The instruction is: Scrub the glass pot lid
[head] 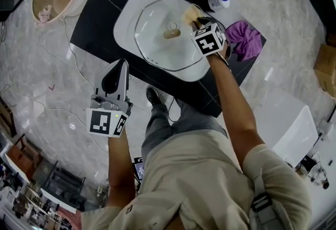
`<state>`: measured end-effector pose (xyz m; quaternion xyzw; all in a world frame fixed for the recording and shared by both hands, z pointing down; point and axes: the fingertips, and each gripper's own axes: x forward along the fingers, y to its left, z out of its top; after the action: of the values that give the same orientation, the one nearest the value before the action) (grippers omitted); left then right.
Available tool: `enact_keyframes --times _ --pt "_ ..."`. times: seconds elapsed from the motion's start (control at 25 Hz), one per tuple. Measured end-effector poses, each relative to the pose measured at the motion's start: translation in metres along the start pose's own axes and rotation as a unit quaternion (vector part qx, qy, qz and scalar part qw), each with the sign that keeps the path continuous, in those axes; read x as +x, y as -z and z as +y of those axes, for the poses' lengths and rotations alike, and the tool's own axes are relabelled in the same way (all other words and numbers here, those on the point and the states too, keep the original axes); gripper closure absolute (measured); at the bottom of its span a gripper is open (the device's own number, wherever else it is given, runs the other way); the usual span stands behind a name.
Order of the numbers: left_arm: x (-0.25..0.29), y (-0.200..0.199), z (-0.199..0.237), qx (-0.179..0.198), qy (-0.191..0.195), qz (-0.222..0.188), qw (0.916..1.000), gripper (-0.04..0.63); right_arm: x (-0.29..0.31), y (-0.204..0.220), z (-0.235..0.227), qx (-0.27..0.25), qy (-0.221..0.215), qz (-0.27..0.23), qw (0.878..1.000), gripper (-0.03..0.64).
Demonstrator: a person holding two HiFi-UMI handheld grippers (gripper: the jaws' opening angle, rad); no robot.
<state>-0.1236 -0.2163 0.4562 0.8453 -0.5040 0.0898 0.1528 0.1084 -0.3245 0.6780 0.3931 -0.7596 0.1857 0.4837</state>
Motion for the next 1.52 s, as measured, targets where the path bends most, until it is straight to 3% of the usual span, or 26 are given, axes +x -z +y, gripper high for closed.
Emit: enact_keyframes --times 0.24,0.52,0.68,1.16,1.52 --pt "-0.009 0.005 0.008 -0.005 -0.009 0.000 0.9999 0.581 0.012 -0.010 0.042 -0.021 -0.033 0.002 0.999 0.535" --pt "-0.027 0.015 0.026 -0.018 -0.029 0.001 0.9994 0.581 0.027 -0.044 0.148 -0.098 -0.106 -0.009 0.989 0.535" --pt "-0.037 0.018 0.035 -0.023 -0.039 0.000 0.9990 0.581 0.026 -0.063 0.190 -0.130 -0.125 -0.021 0.983 0.537" --pt "-0.039 0.019 0.040 -0.024 -0.039 0.000 0.9989 0.581 0.023 -0.062 0.197 -0.118 -0.139 -0.020 0.983 0.537" --pt "-0.026 0.016 0.031 -0.018 -0.023 0.005 0.9996 0.581 0.015 -0.035 0.178 -0.103 -0.134 -0.006 0.986 0.537"
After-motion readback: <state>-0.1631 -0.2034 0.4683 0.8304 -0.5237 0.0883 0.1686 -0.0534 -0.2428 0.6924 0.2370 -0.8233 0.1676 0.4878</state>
